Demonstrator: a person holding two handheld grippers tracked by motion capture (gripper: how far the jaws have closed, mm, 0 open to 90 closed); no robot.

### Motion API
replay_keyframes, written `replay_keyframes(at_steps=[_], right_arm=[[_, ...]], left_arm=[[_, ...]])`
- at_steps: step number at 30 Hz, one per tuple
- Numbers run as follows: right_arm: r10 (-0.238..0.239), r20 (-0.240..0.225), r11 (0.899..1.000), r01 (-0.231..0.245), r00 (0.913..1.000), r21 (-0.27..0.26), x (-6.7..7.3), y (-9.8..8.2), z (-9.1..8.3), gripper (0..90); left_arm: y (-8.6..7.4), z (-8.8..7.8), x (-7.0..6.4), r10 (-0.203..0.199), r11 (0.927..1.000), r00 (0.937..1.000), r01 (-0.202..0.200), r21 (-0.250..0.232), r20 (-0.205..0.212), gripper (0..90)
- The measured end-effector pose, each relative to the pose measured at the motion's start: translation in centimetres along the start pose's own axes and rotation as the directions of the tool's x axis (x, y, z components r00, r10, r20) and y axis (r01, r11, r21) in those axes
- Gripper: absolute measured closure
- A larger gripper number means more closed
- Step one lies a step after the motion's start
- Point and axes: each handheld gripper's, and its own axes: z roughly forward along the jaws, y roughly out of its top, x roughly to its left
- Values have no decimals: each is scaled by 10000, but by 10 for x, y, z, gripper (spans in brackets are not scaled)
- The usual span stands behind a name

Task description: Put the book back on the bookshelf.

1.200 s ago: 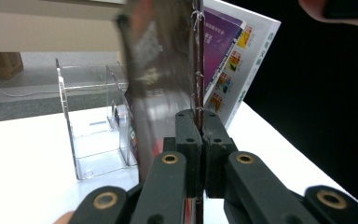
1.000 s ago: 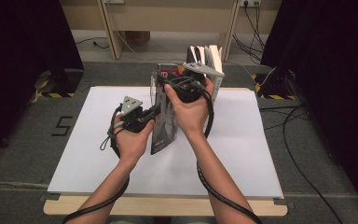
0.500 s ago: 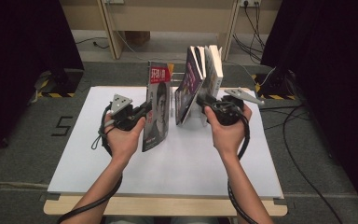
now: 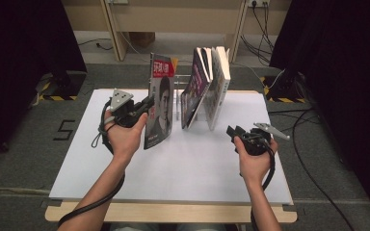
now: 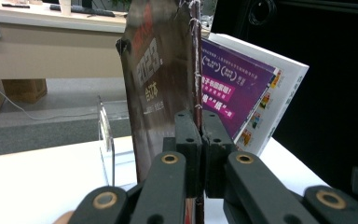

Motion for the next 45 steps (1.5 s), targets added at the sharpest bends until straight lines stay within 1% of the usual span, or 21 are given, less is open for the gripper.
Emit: replay_keyframes(at_steps=[1,3,7,10,12,16,17,20,26,27,31,34,38,42,45], right_arm=[[87,80,9999,-88,9999,61,-4,-4,-1,611],[99,280,9997,-105,9996,216,-12,-13,-2,611],[124,536,9989,-148,9985,446,-24,-29,-4,611],[293,650,9979,-329,9975,555,-32,-38,-4,611],[401,756,9976,-442,9963,534,-35,-43,-5,611],[337,931,9978,-388,9951,535,-39,-49,-7,610],[423,927,9972,-477,9948,571,-40,-51,-7,609],[396,971,9965,-465,9945,697,-43,-56,-6,609],[503,1042,9963,-572,9933,639,-47,-59,-8,607],[591,1054,9960,-658,9927,608,-48,-59,-8,606],[539,1130,9963,-609,9921,602,-50,-62,-9,605],[522,1120,9962,-596,9923,635,-51,-62,-8,604],[542,1083,9955,-621,9926,714,-54,-63,-6,603],[656,1095,9947,-737,9918,717,-55,-64,-6,603],[570,1114,9955,-649,9921,689,-54,-64,-6,603]], left_arm=[[1,0,0,10,10000,10000,-10,-25,-15,876],[3,1,1,47,10000,10000,-47,-65,-34,875],[7,3,3,8,9999,10000,-9,-103,-66,876],[11,5,3,20,9999,10000,-21,-143,-52,875],[13,7,3,20,9998,10000,-21,-182,-45,875],[18,10,3,-51,9995,10000,49,-319,-68,876],[19,11,3,-48,9994,10000,46,-338,-64,875],[22,16,3,-47,9992,9999,43,-385,-104,876],[25,23,4,-184,9988,9998,179,-451,-108,876],[25,24,4,-211,9986,9997,206,-482,-94,875],[26,28,4,-224,9985,9997,221,-500,-54,876],[28,31,5,-158,9983,9999,159,-556,26,875],[31,39,7,-156,9982,9999,152,-584,-53,875],[33,43,7,-146,9980,9999,143,-611,-50,876],[33,46,9,-193,9977,9998,185,-654,-106,876]])
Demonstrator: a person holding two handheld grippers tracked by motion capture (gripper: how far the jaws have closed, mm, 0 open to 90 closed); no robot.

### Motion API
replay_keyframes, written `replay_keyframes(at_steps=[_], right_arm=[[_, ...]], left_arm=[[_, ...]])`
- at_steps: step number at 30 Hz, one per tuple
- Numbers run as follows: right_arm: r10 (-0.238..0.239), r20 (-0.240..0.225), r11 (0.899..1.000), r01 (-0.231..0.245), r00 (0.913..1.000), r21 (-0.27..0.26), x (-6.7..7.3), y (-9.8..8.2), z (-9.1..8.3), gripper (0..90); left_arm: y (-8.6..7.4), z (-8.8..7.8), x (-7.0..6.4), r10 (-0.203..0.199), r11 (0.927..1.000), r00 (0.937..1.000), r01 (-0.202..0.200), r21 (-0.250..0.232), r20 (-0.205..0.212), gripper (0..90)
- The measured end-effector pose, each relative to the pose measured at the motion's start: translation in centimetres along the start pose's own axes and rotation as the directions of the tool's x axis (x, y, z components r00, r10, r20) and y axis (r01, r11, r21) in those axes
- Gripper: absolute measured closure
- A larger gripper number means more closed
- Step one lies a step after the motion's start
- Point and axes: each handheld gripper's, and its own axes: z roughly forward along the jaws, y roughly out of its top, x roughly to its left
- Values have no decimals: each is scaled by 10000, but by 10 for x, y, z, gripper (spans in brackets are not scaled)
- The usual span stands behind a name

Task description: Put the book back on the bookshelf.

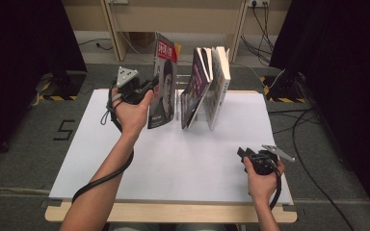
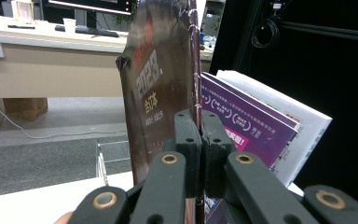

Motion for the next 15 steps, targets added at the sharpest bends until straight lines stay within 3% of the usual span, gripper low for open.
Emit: replay_keyframes(at_steps=[8,15], right_arm=[[-164,-1,9999,164,9999,4,3,-1,-1,604],[0,-31,9999,0,10000,102,0,-3,1,605]], left_arm=[[-6,5,7,147,9998,9994,-142,157,-324,876],[-6,15,10,174,9996,9990,-165,215,-421,876]])
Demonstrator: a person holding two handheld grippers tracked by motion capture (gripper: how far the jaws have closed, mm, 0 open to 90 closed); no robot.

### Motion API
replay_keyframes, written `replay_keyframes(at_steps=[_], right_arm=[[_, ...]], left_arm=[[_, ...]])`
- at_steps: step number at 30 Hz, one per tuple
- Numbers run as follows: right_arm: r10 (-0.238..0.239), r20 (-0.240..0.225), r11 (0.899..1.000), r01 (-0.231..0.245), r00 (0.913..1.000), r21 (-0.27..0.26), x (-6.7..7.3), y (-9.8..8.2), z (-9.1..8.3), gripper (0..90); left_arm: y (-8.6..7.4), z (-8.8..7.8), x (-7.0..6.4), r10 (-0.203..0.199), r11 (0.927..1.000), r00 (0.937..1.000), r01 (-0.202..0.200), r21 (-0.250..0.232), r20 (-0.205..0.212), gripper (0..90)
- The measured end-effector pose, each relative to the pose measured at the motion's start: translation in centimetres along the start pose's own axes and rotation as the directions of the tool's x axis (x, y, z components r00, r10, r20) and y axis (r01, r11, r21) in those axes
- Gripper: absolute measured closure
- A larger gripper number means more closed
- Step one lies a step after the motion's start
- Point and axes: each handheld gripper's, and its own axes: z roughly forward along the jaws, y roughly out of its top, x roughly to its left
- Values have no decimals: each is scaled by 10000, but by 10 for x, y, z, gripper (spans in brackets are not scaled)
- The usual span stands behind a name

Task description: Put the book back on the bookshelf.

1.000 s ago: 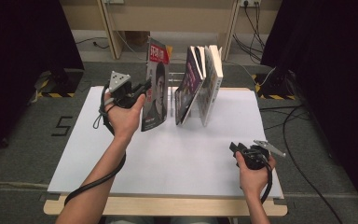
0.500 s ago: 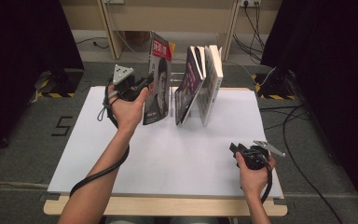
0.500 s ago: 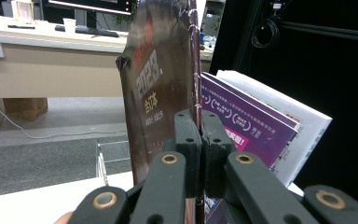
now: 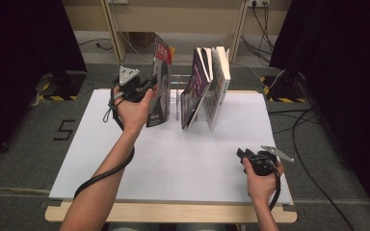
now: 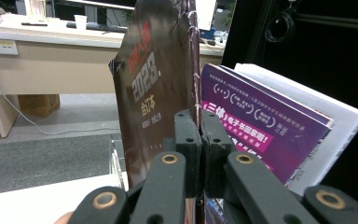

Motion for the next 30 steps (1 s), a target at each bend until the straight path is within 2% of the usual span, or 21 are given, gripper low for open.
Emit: replay_keyframes(at_steps=[17,30], right_arm=[[55,-3,10000,-55,10000,61,-1,-2,-1,604],[32,6,10000,-32,10000,60,-1,-3,-1,606]], left_arm=[[1,17,6,-35,10000,9997,34,-18,-256,875],[-8,35,9,-9,10000,9993,12,93,-362,875]])
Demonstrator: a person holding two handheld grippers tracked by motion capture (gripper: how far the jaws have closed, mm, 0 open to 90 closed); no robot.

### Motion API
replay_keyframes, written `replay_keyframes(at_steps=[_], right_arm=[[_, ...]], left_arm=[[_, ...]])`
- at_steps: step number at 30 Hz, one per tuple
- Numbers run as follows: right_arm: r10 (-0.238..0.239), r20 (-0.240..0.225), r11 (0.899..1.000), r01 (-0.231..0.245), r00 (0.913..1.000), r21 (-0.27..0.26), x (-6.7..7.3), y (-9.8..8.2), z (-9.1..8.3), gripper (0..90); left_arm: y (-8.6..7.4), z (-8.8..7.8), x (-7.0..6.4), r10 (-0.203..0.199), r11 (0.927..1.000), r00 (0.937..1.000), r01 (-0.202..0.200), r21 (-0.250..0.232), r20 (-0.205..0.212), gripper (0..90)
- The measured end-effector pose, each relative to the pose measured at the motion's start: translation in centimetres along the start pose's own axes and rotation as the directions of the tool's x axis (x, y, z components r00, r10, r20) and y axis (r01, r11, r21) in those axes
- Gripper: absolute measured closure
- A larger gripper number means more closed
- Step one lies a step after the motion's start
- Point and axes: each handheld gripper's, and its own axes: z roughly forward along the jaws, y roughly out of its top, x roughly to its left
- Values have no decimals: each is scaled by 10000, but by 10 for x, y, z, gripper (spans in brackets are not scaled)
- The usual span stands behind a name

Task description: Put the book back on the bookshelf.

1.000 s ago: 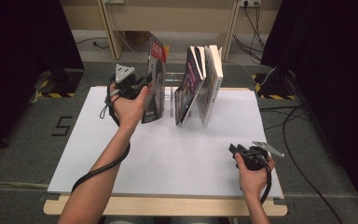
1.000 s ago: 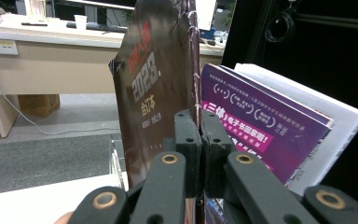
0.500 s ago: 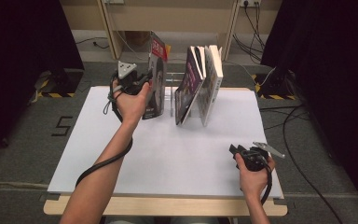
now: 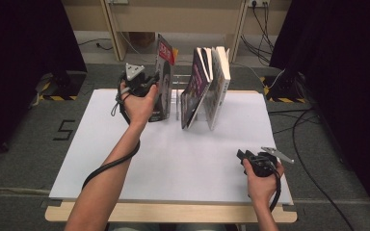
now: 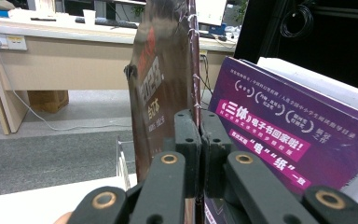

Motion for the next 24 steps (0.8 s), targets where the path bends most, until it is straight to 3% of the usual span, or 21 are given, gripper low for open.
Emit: replay_keyframes(at_steps=[13,19,24], right_arm=[[107,24,9999,-107,9999,70,-2,-1,1,607],[73,45,9999,-74,10000,96,-3,-2,1,608],[80,48,9999,-80,10000,149,-2,-2,2,608]], left_arm=[[-8,22,1,104,9998,9996,-109,-190,-271,874],[-21,12,5,503,9978,9971,-527,-407,-562,873],[-34,3,9,594,9969,9958,-628,-483,-691,871]])
